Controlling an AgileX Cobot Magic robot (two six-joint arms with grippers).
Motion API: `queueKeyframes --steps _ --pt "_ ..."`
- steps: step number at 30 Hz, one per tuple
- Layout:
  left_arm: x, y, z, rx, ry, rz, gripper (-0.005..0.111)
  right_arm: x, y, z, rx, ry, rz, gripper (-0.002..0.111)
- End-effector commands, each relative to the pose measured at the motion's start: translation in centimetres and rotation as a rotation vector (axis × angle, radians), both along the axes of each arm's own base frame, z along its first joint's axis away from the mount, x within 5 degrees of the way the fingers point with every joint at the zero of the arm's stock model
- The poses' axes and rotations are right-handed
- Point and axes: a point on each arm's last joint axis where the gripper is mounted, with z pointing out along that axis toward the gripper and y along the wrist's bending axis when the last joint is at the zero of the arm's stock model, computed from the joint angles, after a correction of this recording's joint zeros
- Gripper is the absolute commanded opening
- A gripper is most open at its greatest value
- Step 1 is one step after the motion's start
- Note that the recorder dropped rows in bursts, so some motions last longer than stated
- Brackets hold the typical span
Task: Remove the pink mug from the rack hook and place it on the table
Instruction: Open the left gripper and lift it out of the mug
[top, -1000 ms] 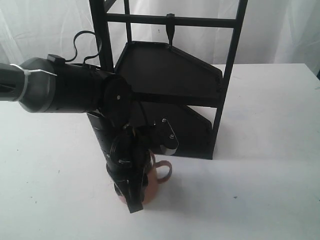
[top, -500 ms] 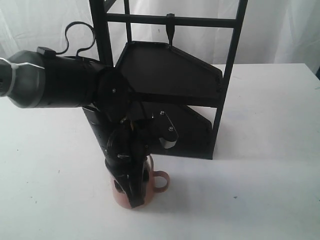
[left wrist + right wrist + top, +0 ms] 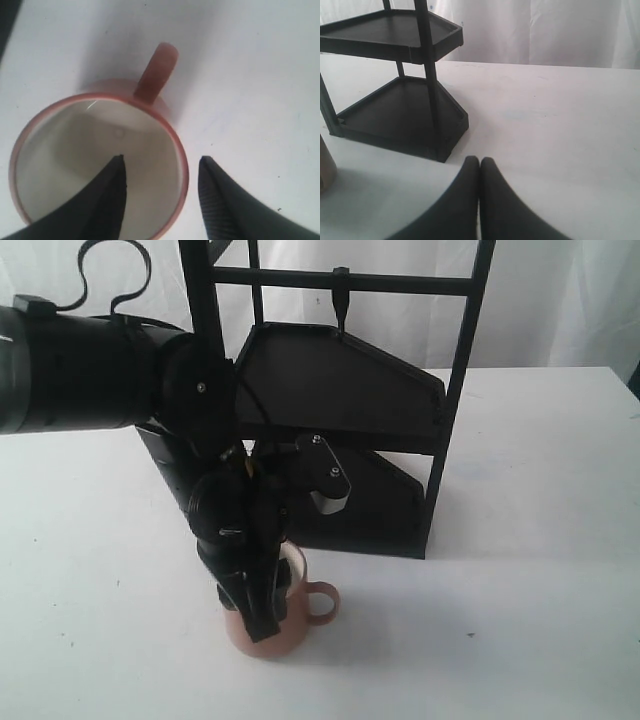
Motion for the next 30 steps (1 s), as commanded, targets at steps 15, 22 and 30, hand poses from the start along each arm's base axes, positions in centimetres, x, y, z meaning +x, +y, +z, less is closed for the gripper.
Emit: queueKeyframes --steps 15,22,30 --pt "-3.1 0.9 6.6 -0.214 -0.054 0.061 0.049 0.0 0.0 -0.1 0.003 -0.010 -0.003 0.000" --pt "-4.4 1.2 9.3 -0.350 -0.065 0.095 0.023 0.0 0.0 -0.1 0.003 -0.010 -0.003 0.000" --pt "-7.4 3.9 12.0 -0.515 -0.227 0.207 0.000 0.0 0.0 -0.1 0.003 -0.010 -0.003 0.000"
